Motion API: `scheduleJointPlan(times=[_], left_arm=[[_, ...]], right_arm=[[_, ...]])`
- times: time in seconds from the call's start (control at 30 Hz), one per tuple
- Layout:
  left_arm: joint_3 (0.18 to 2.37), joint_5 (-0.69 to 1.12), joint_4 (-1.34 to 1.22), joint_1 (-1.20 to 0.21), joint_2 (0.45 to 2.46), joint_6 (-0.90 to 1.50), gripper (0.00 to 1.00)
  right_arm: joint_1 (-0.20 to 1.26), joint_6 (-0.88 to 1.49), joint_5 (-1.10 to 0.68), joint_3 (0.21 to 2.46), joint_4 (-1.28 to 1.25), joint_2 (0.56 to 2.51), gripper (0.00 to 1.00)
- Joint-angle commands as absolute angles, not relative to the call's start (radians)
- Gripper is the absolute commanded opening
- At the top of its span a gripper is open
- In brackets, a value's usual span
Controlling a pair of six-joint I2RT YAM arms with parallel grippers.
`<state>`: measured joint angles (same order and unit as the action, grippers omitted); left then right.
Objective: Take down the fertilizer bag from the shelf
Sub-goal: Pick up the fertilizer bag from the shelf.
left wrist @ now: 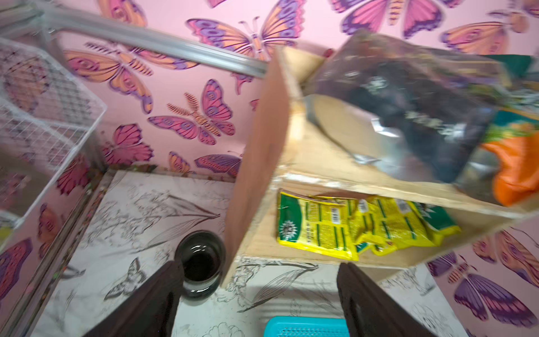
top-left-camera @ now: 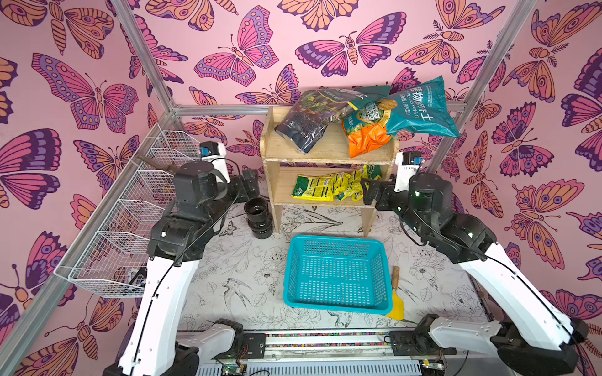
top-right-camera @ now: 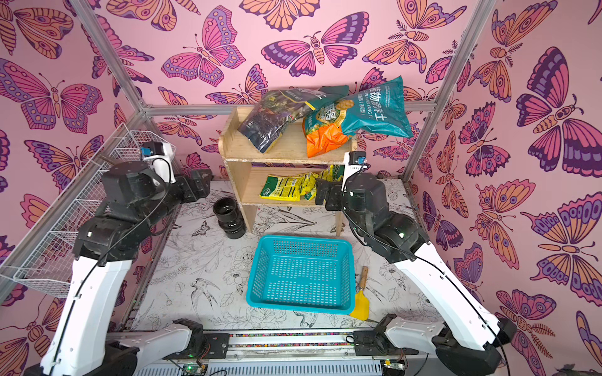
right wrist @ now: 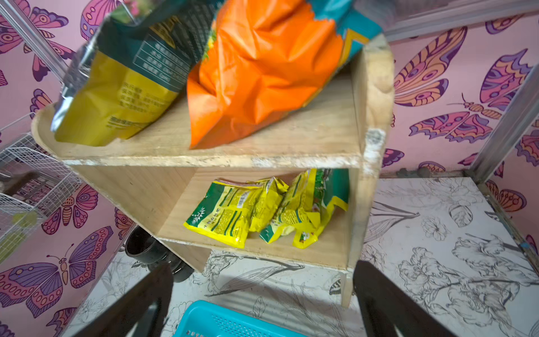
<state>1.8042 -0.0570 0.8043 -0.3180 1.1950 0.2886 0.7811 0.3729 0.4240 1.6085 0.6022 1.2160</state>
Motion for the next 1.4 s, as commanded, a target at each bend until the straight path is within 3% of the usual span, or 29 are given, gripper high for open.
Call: scheduleJointPlan(times=[0.0, 0.17, 0.3, 0.5, 0.83, 1.17, 1.37], left_arm=[[1.972, -0.140, 0.976, -0.463, 1.280, 0.158, 0.86], [2.147, -0.470, 1.004, -0.756, 1.461, -0.039, 0.88], [2.336, -0.566, 1.000, -0.843, 1.640, -0.171, 0.90], [2.604, -0.645, 0.987, -0.847, 1.851, -0.246, 0.94], [2.620, -0.820, 0.847, -0.813, 1.979, -0.360, 0.97], [2.635, -0.701, 0.790, -0.675, 2.036, -0.313, 0.97], [2.630, -0.585, 0.791, -0.631, 2.066, -0.253, 0.91]], right_arm=[[0.788, 0.355, 0.495, 1.639, 0.678, 1.254, 0.99], [0.788, 0.363, 0.531, 1.628, 0.691, 1.253, 0.99], [0.787, 0.348, 0.563, 1.609, 0.688, 1.232, 0.99], [0.786, 0.342, 0.562, 1.587, 0.716, 1.227, 0.99], [0.783, 0.301, 0.575, 1.551, 0.713, 1.226, 0.99], [0.779, 0.282, 0.569, 1.501, 0.710, 1.226, 0.99], [0.778, 0.273, 0.575, 1.497, 0.707, 1.232, 0.99]])
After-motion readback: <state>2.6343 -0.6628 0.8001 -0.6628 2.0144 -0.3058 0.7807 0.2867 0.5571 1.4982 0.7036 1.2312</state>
